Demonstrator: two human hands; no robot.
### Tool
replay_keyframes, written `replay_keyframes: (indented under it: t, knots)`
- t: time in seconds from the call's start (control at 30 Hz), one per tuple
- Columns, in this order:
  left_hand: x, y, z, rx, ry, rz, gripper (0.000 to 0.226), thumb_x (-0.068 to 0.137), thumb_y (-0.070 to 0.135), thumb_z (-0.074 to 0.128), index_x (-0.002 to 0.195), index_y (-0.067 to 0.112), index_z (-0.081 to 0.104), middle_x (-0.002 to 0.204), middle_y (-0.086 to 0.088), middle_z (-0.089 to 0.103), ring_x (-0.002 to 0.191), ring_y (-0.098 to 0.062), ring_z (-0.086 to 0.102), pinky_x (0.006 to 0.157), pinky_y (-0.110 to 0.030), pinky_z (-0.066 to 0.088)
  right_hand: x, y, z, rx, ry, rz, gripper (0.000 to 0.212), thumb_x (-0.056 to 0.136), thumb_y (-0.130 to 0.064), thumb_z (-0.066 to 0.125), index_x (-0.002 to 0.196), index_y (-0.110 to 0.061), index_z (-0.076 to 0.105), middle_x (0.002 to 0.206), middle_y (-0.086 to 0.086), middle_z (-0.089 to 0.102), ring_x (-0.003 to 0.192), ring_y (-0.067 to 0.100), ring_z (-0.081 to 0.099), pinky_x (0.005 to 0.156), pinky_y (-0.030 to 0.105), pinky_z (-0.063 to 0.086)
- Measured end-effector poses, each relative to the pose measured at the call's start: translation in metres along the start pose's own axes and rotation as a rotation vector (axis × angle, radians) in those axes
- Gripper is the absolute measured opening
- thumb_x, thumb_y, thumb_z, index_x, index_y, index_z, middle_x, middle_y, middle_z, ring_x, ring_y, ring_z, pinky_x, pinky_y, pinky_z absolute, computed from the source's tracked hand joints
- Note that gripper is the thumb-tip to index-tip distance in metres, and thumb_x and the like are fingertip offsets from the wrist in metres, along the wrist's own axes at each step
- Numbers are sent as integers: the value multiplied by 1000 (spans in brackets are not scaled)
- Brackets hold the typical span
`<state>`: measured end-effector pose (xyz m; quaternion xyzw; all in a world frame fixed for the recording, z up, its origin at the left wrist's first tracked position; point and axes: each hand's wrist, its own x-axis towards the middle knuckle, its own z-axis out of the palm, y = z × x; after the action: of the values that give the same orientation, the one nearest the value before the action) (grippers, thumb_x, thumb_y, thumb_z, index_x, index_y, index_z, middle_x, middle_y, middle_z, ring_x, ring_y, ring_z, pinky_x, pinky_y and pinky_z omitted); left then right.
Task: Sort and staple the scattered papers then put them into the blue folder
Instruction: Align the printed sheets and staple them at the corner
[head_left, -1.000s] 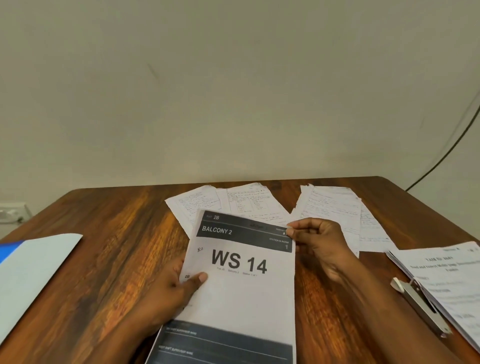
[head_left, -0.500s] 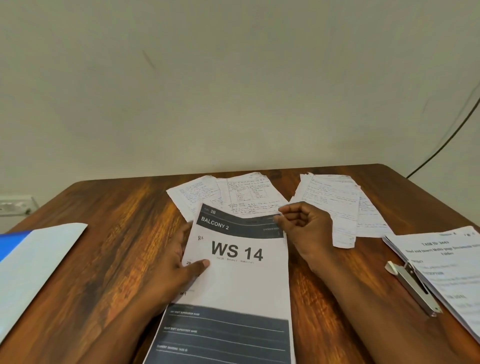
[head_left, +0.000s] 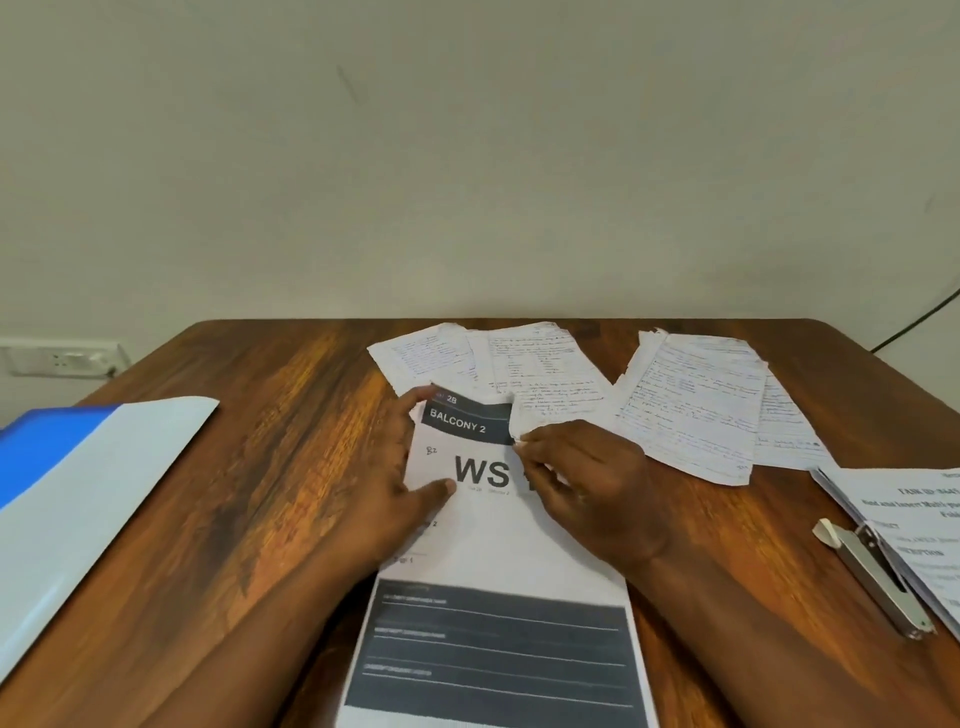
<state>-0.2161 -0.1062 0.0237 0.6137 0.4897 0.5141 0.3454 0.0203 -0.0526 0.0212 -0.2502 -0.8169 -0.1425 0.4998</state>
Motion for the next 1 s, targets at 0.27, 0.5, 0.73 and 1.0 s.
replay_keyframes:
  t: [0.27, 0.5, 0.73, 1.0]
  knots:
    - [-3, -6, 8, 459, 177, 49, 42, 84, 15, 87, 113, 39, 69, 138, 8, 51, 116, 3, 47, 81, 5, 40, -1, -8, 5, -21, -9, -29, 11, 89, -14, 82, 95, -5, 82, 98, 8, 79, 88, 21, 75, 75, 34, 62]
    - [-3, 4, 16, 729, 301, 153, 36, 82, 37, 87, 116, 35, 73, 139, 9, 60, 131, -12, 51, 107, -45, 49, 2, -10, 5, -73, 13, -83, 15, 92, -15, 76, 93, 0, 81, 95, 14, 79, 83, 26, 76, 73, 37, 64]
    - [-6, 1, 40, -282, -56, -127, 15, 98, 12, 70, 109, 10, 79, 105, -20, 79, 104, -44, 74, 98, -58, 57, 3, -8, 11, -15, -27, -136, 13, 96, -14, 74, 90, -4, 81, 93, 10, 78, 80, 24, 72, 66, 39, 60]
    - [-3, 4, 34, -490, 12, -208, 29, 77, 14, 79, 104, 6, 75, 97, -16, 81, 89, -22, 79, 82, -31, 60, 2, -3, 6, 226, -146, 29, 17, 83, -15, 82, 99, -9, 82, 105, 0, 79, 94, 12, 73, 81, 30, 60]
